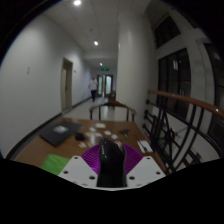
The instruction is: Arrange mouse
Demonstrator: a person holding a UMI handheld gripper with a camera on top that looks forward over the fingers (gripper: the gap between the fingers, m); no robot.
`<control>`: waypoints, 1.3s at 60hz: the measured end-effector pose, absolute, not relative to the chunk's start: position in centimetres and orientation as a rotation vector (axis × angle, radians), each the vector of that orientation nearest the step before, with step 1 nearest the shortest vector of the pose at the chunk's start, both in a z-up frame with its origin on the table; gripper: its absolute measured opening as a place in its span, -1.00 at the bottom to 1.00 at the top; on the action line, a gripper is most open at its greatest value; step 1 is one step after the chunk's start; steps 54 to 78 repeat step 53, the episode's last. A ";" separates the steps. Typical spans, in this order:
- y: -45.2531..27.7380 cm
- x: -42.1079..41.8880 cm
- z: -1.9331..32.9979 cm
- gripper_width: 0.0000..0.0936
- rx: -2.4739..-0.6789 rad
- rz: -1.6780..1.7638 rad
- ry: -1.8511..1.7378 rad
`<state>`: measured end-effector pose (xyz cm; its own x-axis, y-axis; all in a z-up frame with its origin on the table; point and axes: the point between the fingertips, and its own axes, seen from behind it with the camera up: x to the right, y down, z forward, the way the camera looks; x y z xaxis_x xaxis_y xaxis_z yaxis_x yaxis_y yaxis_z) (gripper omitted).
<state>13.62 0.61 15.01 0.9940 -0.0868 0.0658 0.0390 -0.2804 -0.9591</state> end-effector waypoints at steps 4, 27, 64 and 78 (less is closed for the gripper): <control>2.6 8.9 16.9 -0.37 -1.802 -0.074 0.023; 4.4 -1.2 0.4 -0.37 -2.068 -0.042 -0.031; -5.0 0.3 5.2 0.81 -2.146 0.191 -0.297; -5.0 0.3 5.2 0.81 -2.146 0.191 -0.297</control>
